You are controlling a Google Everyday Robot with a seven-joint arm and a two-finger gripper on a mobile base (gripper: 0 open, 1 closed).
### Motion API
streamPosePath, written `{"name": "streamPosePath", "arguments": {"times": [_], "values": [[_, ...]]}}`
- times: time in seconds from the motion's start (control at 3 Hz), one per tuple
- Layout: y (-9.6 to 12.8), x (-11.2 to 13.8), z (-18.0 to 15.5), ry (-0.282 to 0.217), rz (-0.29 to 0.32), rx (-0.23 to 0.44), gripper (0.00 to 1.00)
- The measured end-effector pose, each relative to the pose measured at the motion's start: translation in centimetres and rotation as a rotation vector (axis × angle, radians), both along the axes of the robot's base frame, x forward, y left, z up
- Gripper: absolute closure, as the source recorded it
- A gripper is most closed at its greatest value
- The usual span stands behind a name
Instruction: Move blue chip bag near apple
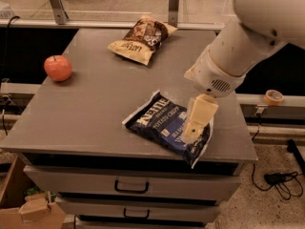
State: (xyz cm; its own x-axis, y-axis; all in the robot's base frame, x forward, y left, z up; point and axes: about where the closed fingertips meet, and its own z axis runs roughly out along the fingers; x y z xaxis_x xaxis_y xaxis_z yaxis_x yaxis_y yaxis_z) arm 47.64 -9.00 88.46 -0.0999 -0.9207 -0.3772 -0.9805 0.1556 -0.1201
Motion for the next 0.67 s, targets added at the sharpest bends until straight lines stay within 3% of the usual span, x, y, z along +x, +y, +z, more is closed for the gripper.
{"name": "streamPosePath", "arguments": {"times": [0.33,0.67], "values": [[3.3,-0.1,-2.7,0.062,-0.005,0.046,0.00],[5.8,-0.4,-4.7,0.120,-0.009,0.081,0.18]]}}
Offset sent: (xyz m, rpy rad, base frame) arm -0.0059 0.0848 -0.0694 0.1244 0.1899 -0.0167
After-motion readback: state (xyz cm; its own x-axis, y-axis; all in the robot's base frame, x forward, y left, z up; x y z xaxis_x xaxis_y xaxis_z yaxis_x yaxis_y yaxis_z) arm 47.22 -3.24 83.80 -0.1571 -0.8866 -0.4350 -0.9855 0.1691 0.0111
